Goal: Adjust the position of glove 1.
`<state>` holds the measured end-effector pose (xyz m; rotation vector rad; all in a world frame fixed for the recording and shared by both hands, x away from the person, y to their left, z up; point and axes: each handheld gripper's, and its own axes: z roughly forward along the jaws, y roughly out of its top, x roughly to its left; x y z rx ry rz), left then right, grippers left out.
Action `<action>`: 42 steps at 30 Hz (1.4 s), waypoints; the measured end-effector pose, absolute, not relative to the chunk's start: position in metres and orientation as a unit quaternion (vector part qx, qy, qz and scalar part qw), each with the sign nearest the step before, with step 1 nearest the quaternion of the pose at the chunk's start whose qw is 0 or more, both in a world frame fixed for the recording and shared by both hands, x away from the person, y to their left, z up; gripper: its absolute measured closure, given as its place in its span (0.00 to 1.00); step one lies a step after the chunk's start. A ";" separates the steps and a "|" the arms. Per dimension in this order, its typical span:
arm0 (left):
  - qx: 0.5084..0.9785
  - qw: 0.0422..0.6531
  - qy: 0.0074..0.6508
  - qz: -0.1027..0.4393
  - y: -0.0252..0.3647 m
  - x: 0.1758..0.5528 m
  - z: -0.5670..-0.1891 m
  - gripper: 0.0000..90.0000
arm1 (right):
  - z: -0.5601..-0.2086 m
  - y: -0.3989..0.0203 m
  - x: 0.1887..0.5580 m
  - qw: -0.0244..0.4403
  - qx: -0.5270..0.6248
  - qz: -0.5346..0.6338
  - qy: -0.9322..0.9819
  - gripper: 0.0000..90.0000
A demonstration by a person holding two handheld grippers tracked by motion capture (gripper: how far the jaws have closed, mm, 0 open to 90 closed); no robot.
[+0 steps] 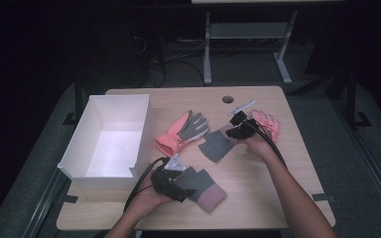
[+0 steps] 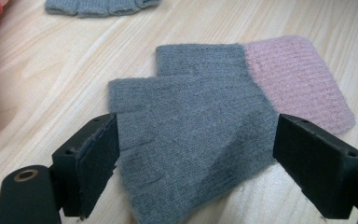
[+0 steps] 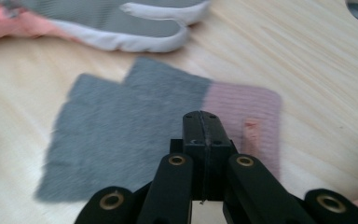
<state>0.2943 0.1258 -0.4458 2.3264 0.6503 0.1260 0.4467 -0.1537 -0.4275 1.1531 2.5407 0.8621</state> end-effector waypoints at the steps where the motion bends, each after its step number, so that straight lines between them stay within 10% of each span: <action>1: 0.901 0.351 0.250 0.048 0.126 0.295 -0.446 0.16 | -0.431 -0.155 0.449 0.113 0.397 0.285 0.865 1.00; 26: 0.901 0.352 0.251 0.046 0.125 0.294 -0.447 0.16 | -0.438 -0.158 0.393 0.094 0.355 0.257 0.894 1.00; 42: 0.902 0.350 0.250 0.042 0.126 0.294 -0.447 0.16 | -0.440 -0.141 0.458 0.114 0.403 0.226 0.880 1.00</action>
